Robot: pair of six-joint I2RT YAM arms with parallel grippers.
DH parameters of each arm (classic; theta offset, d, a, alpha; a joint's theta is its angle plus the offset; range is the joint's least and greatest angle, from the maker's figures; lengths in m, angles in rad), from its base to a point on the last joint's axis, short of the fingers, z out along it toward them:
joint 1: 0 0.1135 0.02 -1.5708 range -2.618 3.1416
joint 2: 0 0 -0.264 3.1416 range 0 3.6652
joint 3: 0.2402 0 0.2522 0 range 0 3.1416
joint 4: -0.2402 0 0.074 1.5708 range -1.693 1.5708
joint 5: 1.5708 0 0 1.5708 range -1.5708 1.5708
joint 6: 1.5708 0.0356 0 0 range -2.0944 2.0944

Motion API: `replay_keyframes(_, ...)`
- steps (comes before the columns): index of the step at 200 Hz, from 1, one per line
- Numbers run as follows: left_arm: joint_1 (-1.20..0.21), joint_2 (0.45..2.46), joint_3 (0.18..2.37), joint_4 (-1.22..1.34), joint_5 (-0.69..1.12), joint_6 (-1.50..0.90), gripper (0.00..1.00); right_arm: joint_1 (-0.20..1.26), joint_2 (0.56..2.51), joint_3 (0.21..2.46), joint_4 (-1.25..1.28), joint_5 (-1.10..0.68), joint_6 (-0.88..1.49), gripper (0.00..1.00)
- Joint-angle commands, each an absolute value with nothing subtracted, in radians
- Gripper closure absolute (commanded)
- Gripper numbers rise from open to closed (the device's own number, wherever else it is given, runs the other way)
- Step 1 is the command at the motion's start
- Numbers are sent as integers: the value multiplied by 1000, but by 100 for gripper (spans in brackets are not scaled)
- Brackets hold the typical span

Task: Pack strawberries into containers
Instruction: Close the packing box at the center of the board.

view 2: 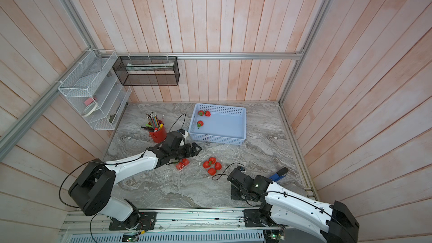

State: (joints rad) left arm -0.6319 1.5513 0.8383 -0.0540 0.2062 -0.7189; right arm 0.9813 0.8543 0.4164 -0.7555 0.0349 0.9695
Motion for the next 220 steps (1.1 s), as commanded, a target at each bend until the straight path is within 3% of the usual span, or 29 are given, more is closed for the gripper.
replay_keyframes(1,-645,1576,868,-41,221,-712,7,989,844,392,-658,42,1009,100)
replay_keyframes(39,-664,1596,877,-41,218,-716,7,989,806,359,-503,106,1045,100)
replay_keyframes(101,-667,1599,868,-41,209,-716,6,989,834,465,-477,202,979,100)
replay_keyframes(151,-665,1592,871,-48,200,-704,6,973,986,578,-391,247,855,100)
replay_keyframes(220,-665,1590,882,-74,183,-689,4,887,1204,654,-147,146,722,100)
